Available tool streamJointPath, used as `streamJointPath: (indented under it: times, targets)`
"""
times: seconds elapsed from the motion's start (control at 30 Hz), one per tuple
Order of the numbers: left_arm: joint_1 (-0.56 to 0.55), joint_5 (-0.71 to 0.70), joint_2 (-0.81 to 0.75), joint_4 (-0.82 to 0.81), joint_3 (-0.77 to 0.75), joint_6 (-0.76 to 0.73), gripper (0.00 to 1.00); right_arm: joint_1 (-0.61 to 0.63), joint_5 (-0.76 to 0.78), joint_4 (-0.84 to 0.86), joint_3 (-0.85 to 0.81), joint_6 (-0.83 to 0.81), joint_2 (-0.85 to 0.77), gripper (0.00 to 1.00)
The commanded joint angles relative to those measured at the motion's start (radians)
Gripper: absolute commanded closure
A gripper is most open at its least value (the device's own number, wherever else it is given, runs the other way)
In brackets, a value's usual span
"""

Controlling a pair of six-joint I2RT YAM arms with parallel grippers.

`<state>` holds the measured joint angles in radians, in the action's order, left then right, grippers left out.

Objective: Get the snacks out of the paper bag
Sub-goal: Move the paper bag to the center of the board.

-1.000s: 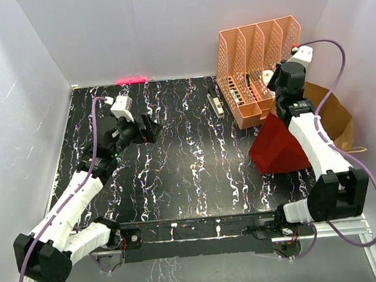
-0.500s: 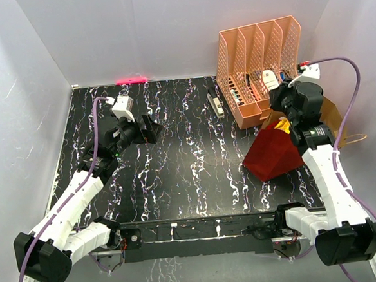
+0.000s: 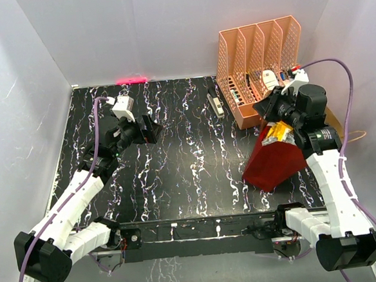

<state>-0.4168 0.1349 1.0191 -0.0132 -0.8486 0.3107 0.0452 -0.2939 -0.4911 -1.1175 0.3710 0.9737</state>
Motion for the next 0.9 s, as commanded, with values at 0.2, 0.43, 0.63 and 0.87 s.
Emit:
streamJointPath:
  times: [0.2, 0.43, 0.63, 0.87]
  targets:
    - [-0.008, -0.034, -0.009, 0.006, -0.007, -0.026, 0.02, 0.005, -0.272, 0.017, -0.084, 0.040, -0.101, 0.93]
    - [-0.008, -0.042, -0.004, 0.016, -0.011, -0.037, 0.02, 0.016, -0.533, 0.192, -0.032, 0.125, -0.078, 0.92]
    - [-0.008, -0.059, 0.000, 0.037, -0.022, -0.054, 0.02, 0.193, -0.491, 0.261, -0.046, 0.172, -0.025, 0.93]
    - [-0.008, -0.094, 0.008, 0.054, -0.029, -0.074, 0.02, 0.369, -0.346, 0.290, -0.077, 0.194, 0.058, 0.91]
